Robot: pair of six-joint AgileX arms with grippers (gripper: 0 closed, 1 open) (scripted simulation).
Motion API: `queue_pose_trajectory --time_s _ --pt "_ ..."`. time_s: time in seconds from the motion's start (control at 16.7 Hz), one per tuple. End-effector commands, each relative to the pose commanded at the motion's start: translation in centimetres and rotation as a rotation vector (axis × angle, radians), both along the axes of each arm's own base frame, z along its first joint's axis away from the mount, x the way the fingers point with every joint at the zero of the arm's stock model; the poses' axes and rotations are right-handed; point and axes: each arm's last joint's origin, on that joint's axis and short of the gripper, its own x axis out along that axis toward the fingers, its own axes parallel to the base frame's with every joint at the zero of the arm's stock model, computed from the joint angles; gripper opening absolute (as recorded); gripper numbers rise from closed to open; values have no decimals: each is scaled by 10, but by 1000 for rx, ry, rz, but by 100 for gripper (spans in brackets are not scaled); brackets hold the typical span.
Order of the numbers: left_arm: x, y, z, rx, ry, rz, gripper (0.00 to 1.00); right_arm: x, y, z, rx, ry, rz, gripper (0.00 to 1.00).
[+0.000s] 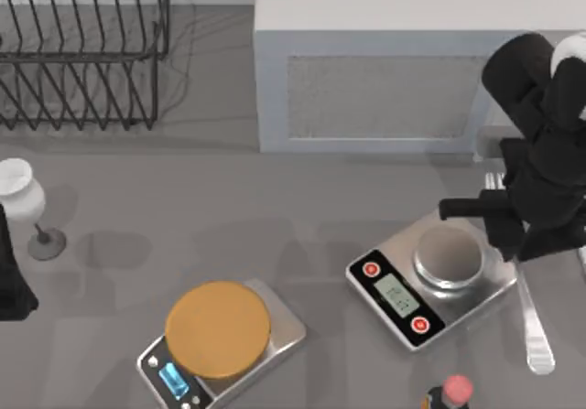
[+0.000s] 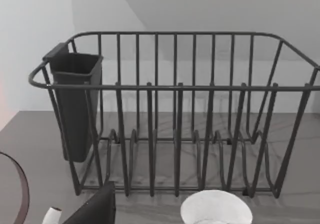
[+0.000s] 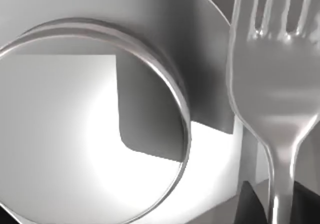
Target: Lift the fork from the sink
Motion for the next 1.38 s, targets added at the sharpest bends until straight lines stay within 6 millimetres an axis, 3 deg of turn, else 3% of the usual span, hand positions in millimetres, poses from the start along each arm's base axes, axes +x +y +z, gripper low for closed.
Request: queue_pose_trajectory --time_s 0.24,1.02,1.38 --pt "0 0 0 0 0 0 100 0 0 0 0 0 1 0" --pt "0 0 0 0 0 0 100 0 0 0 0 0 1 98" --pt "0 0 0 0 0 0 100 0 0 0 0 0 1 100"
